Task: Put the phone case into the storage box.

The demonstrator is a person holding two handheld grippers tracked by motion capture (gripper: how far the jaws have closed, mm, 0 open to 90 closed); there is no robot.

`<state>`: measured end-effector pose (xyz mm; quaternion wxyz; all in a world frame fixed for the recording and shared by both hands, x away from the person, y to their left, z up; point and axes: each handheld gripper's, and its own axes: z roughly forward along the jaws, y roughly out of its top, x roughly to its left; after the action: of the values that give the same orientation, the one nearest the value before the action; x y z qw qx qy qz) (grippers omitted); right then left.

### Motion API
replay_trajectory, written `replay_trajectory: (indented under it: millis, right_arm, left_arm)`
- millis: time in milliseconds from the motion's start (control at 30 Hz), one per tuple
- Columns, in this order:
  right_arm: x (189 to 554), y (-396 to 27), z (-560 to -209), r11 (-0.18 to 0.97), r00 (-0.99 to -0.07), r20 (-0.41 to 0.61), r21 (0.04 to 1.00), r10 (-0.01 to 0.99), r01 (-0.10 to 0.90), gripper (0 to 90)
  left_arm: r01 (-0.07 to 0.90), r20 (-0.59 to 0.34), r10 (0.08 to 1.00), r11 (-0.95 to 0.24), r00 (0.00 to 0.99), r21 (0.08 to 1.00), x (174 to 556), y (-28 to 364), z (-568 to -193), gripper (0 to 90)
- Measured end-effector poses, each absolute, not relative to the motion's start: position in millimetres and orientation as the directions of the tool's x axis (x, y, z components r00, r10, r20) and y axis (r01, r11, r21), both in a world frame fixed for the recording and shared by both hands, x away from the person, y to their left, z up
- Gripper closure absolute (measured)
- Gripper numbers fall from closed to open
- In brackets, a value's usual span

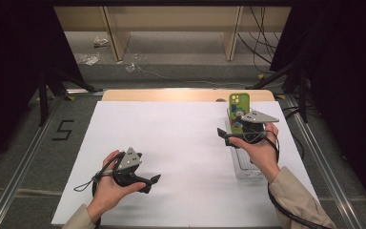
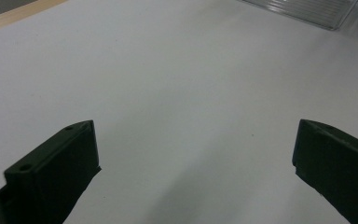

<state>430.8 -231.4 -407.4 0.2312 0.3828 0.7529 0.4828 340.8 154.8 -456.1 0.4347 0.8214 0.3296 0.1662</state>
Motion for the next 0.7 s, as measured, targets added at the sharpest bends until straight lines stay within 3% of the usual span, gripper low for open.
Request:
replay_trajectory:
  millis: [700]
  right_arm:
    - [416, -234, -413, 0.250, -0.640, 0.039, 0.901, 0.768, 0.355, 10.7]
  left_arm:
    - [0.394, -0.010, 0.687, -0.404, 0.727, 0.826, 341, 156, -455, 0.0]
